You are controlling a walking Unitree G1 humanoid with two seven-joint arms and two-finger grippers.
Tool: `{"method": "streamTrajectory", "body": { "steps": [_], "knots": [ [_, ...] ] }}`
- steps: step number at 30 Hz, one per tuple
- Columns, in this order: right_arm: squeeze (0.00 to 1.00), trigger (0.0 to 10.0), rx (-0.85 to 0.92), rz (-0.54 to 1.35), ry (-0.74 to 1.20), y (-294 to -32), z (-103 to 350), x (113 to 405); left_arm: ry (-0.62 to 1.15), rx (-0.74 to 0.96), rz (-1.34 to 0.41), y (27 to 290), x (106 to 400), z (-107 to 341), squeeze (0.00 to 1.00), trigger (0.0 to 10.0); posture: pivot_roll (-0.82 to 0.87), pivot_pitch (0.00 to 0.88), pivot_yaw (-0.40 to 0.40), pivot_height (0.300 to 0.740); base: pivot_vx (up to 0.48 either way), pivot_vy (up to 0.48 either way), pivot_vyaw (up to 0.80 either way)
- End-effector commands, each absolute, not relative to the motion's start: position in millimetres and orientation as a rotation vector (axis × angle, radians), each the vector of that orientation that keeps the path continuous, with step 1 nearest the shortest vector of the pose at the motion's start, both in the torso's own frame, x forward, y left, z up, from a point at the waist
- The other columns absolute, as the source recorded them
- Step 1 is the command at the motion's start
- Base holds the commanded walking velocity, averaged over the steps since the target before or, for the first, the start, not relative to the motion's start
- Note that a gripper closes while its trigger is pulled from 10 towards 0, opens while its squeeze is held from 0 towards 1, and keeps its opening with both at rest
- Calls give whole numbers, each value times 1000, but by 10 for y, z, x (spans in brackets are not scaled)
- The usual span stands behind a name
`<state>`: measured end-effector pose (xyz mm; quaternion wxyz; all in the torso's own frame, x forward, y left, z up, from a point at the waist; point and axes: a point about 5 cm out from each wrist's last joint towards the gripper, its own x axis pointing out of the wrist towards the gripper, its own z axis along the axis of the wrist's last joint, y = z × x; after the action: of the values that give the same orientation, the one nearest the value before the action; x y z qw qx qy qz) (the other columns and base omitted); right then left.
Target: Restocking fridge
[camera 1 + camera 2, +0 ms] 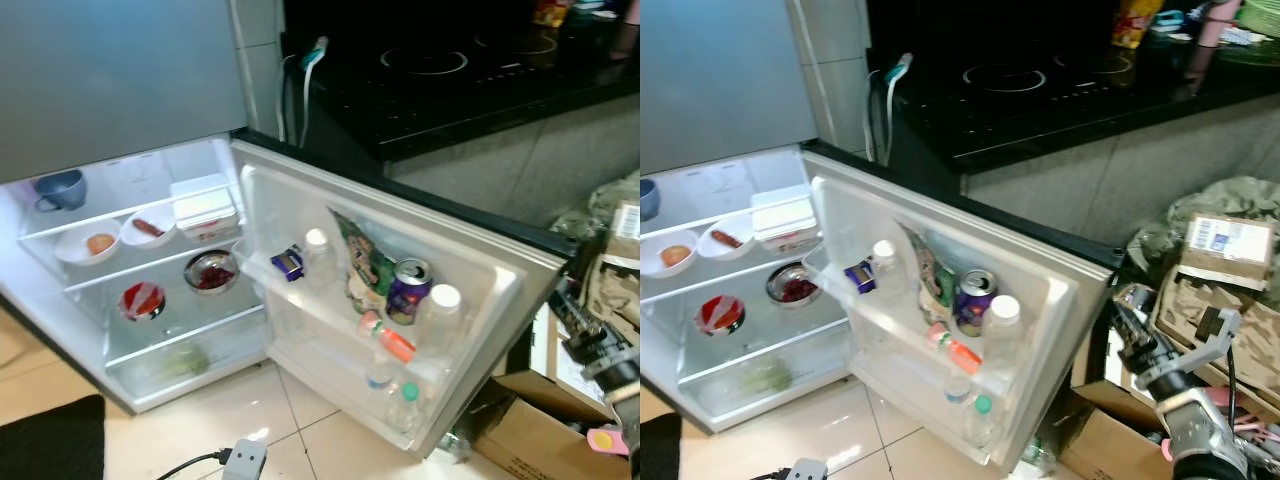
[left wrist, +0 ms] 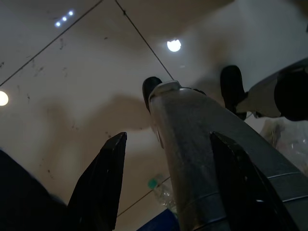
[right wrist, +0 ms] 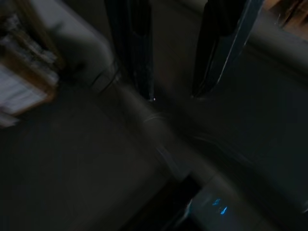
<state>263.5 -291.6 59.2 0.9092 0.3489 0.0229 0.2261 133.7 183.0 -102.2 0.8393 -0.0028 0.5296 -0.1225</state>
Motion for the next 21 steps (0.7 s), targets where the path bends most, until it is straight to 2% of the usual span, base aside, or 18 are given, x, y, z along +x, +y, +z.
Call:
{"method": "streamTrajectory", "body": {
  "steps": [1, 3, 4, 6, 9, 13, 16, 18, 21],
  "knots": [
    [0, 10000, 699, 642, 141, -2674, 533, 2635, 1173, -13, -258, 1848, 1204, -1065, 0, 10000, -6, 0, 4, 740, 0, 0, 0],
    [0, 10000, 695, 678, 164, -2631, 512, 2618, 1173, -13, -259, 1845, 1204, -1065, 0, 10000, -6, 0, 4, 740, 0, 0, 0],
    [0, 10000, 692, 829, 230, -2453, 477, 2547, 1172, -15, -261, 1837, 1205, -1066, 0, 10000, -4, 0, 2, 740, 0, 0, 0],
    [0, 10000, 694, 891, 253, -2383, 468, 2510, 1172, -16, -261, 1834, 1206, -1065, 0, 10000, -4, 0, 2, 740, 0, 0, 0],
    [0, 10000, 716, 1155, 319, -2089, 520, 2345, 1170, -18, -258, 1841, 1211, -1063, 0, 10000, 0, 0, 2, 740, 0, 0, 0],
    [0, 10000, 708, 1260, 354, -1947, 534, 2278, 1173, -15, -254, 1860, 1204, -1064, 0, 10000, -3, 0, 4, 740, 0, 0, 0],
    [0, 10000, 702, 1266, 355, -1926, 533, 2281, 1175, -14, -253, 1863, 1201, -1064, 0, 10000, -3, 0, 3, 740, 0, 0, 0],
    [0, 10000, 666, 1190, 369, -1936, 461, 2341, 1176, -14, -254, 1860, 1197, -1066, 0, 10000, -3, 0, 3, 740, 0, 0, 0],
    [0, 10000, 418, 800, 503, -2082, 150, 2506, 1175, -19, -259, 1833, 1194, -1069, 0, 10000, 0, 0, 0, 740, 0, 0, 0]
  ]
}}
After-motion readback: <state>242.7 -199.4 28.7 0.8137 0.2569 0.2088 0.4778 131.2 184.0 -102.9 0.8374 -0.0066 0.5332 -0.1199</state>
